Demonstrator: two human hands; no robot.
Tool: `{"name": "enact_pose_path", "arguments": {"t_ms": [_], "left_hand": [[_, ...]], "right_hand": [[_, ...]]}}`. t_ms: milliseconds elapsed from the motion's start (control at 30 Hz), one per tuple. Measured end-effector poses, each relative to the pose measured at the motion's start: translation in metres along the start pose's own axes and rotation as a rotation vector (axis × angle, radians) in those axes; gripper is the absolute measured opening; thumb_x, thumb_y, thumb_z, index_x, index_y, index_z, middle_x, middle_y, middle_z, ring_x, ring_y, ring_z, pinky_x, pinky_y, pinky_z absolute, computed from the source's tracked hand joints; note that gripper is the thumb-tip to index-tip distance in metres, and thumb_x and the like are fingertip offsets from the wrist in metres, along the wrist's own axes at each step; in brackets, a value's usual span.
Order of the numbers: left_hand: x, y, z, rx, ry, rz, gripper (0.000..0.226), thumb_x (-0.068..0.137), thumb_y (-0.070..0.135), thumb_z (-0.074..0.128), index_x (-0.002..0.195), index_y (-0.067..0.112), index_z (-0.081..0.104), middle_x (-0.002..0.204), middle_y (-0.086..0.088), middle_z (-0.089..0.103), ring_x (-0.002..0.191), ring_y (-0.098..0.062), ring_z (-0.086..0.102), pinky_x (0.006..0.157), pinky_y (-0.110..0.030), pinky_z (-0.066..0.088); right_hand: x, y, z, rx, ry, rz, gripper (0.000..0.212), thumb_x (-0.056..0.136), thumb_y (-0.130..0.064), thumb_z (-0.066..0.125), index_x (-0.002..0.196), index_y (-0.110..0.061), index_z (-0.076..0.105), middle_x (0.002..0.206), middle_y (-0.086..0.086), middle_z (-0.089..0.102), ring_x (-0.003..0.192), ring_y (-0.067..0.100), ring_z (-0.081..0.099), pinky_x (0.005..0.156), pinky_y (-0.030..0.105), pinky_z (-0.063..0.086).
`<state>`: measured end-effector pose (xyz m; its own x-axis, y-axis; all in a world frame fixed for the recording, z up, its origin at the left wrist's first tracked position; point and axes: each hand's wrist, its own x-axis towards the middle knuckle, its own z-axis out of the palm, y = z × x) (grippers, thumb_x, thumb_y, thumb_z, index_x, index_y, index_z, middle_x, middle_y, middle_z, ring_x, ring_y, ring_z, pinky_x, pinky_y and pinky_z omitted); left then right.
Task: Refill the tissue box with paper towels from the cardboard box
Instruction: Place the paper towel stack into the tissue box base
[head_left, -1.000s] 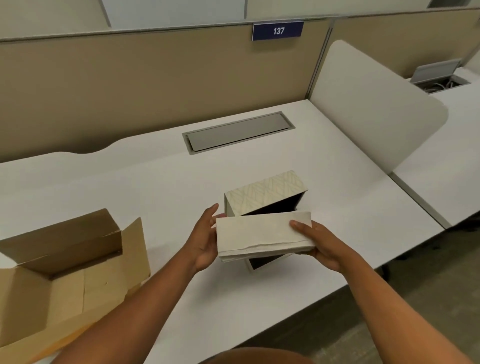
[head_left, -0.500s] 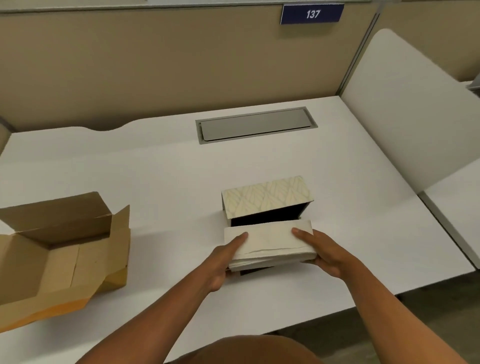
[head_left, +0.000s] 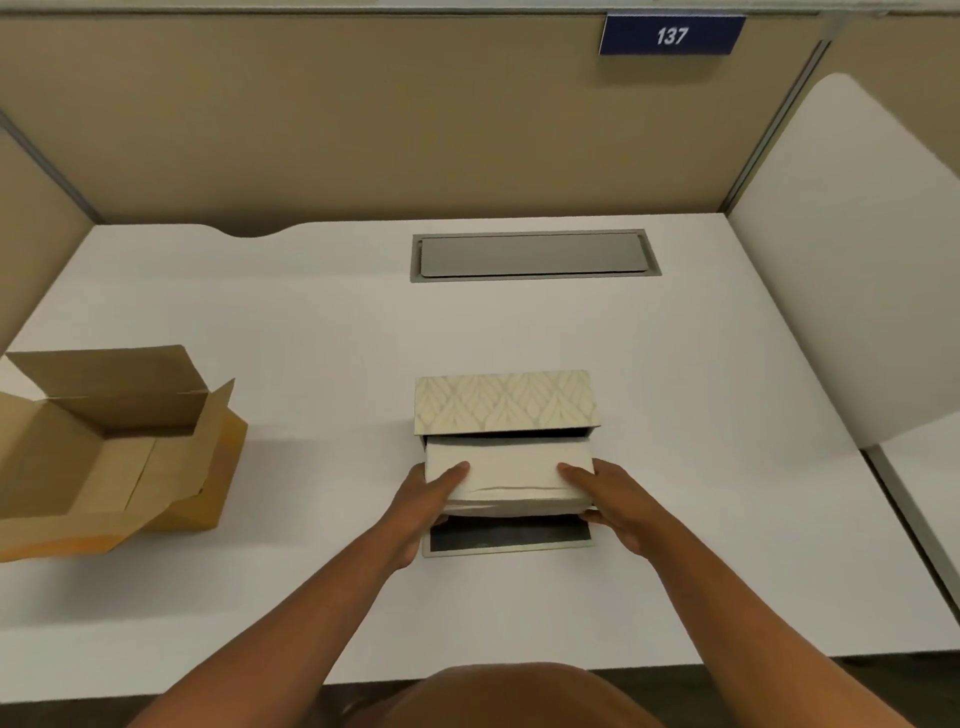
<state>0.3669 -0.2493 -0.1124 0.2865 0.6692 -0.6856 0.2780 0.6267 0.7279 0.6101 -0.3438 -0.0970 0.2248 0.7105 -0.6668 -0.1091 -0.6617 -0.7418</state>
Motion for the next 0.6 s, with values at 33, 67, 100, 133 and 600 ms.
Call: {"name": "enact_pose_path", "arguments": {"t_ms": [33, 67, 100, 133, 600], "left_hand": [[0.001, 0.000, 0.000, -0.011, 0.013, 0.009, 0.065, 0.084, 0.053, 0.068, 0.137, 0.021, 0.046, 0.128, 0.002, 0.061, 0.112, -0.018, 0.058, 0.099, -0.039, 0.050], [0.001, 0.001, 0.001, -0.024, 0.025, 0.019, 0.064, 0.084, 0.053, 0.068, 0.136, 0.021, 0.047, 0.128, 0.002, 0.061, 0.113, -0.017, 0.058, 0.100, -0.039, 0.049], [0.001, 0.001, 0.002, -0.032, 0.037, 0.029, 0.062, 0.085, 0.053, 0.066, 0.135, 0.022, 0.048, 0.129, 0.001, 0.060, 0.113, -0.017, 0.057, 0.101, -0.039, 0.049], [0.001, 0.000, 0.004, -0.026, 0.051, 0.036, 0.061, 0.086, 0.054, 0.065, 0.135, 0.022, 0.047, 0.132, 0.001, 0.059, 0.114, -0.018, 0.056, 0.103, -0.040, 0.048], [0.002, -0.009, 0.023, 0.102, 0.278, 0.073, 0.032, 0.097, 0.044, 0.048, 0.125, 0.030, 0.049, 0.130, 0.000, 0.057, 0.096, -0.008, 0.053, 0.085, -0.032, 0.039]], "right_hand": [[0.000, 0.000, 0.001, 0.004, 0.007, -0.009, 0.028, 0.091, -0.041, 0.064, 0.113, -0.025, 0.059, 0.118, -0.004, 0.064, 0.106, 0.015, 0.060, 0.090, 0.036, 0.051], [0.000, -0.001, 0.003, 0.006, 0.021, -0.021, 0.020, 0.091, -0.040, 0.064, 0.107, -0.029, 0.059, 0.116, -0.006, 0.064, 0.104, 0.013, 0.059, 0.087, 0.034, 0.051], [0.000, -0.001, 0.004, 0.005, 0.038, -0.034, 0.014, 0.092, -0.040, 0.063, 0.101, -0.031, 0.059, 0.115, -0.008, 0.063, 0.102, 0.012, 0.059, 0.084, 0.032, 0.050], [0.000, -0.001, 0.005, 0.007, 0.056, -0.043, 0.012, 0.092, -0.040, 0.063, 0.099, -0.031, 0.059, 0.114, -0.009, 0.063, 0.100, 0.012, 0.059, 0.082, 0.030, 0.050], [0.007, 0.012, 0.030, 0.034, 0.354, -0.028, 0.027, 0.101, -0.036, 0.040, 0.116, -0.023, 0.059, 0.112, -0.006, 0.060, 0.100, 0.015, 0.055, 0.085, 0.031, 0.045]]}}
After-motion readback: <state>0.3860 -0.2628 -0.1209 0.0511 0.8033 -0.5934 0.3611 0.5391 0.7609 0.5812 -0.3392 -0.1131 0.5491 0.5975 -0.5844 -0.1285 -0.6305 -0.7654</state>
